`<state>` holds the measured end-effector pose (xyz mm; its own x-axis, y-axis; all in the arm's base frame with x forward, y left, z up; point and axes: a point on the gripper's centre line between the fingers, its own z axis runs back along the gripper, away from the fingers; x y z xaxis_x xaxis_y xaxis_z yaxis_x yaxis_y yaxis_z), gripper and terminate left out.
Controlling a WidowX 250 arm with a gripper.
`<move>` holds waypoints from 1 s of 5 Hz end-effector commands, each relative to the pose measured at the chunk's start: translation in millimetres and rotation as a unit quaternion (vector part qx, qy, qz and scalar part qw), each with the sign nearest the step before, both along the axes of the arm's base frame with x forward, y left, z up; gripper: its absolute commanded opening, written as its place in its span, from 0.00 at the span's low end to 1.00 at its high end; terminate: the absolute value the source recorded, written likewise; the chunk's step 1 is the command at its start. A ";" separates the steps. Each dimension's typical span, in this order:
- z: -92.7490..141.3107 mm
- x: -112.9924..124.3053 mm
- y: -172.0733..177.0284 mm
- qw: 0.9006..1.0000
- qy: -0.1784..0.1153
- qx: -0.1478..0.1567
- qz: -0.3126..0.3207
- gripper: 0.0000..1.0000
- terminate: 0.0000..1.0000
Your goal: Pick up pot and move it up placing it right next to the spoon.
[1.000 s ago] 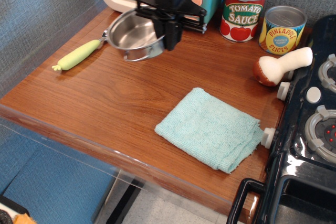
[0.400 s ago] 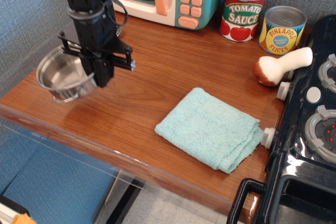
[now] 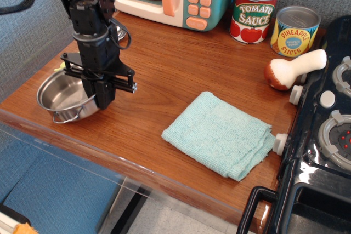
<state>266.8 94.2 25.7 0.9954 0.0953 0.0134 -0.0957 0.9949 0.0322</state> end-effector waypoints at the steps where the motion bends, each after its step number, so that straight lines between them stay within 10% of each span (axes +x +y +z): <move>1: -0.7 -1.7 -3.1 1.000 0.004 0.013 -0.013 1.00 0.00; 5: 74.8 -5.4 -37.0 0.994 -0.073 0.034 -0.077 1.00 0.00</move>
